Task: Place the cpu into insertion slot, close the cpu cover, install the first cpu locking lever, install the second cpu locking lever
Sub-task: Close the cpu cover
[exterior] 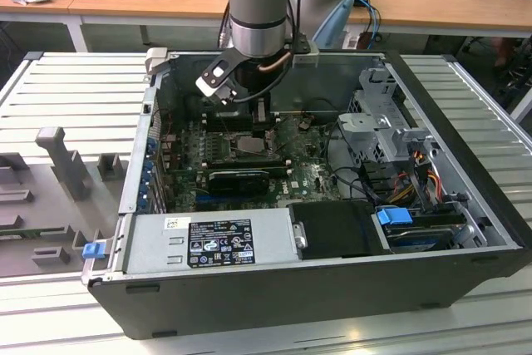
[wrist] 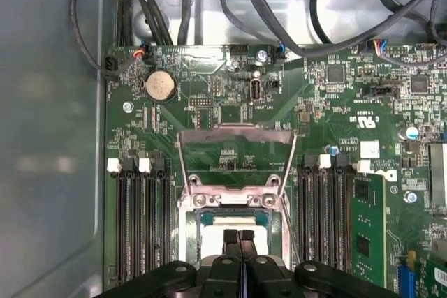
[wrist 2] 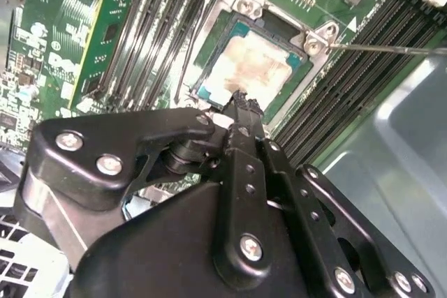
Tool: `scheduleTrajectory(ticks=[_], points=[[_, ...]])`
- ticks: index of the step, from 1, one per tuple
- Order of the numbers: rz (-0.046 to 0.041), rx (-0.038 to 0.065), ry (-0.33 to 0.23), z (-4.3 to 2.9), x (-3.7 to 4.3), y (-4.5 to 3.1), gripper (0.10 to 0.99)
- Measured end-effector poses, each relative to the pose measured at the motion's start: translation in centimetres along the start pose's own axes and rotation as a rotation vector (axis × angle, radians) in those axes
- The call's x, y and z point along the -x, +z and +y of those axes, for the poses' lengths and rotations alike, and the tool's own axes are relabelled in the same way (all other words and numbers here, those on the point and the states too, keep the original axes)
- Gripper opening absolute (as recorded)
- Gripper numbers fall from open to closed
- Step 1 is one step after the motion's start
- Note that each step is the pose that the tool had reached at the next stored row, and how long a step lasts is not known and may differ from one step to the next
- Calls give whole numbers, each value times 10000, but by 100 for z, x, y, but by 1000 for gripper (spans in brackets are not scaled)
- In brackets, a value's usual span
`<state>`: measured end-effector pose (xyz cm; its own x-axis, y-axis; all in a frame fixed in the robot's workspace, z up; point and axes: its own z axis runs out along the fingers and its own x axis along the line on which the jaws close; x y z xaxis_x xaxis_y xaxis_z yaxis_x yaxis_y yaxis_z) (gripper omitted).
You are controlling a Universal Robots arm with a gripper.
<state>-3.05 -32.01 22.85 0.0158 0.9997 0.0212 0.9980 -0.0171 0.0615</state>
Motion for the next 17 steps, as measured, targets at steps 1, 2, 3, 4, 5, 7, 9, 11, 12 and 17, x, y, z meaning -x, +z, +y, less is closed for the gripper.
scheduleTrajectory(ticks=[1,2,3,4,5,7,9,11,12,17], points=[[-2,-20,9,1,0,-14,106],[-1,-27,10,2,-1,-30,106],[0,-28,11,5,-2,-75,106],[0,-29,10,10,-4,-154,106],[1,-28,11,13,-5,-204,106],[0,-29,9,16,-6,-249,106],[16,-30,11,66,-7,-264,106],[30,-41,12,123,-8,-273,106],[33,-47,12,146,-9,-291,106],[34,-77,11,308,-13,-377,106]])
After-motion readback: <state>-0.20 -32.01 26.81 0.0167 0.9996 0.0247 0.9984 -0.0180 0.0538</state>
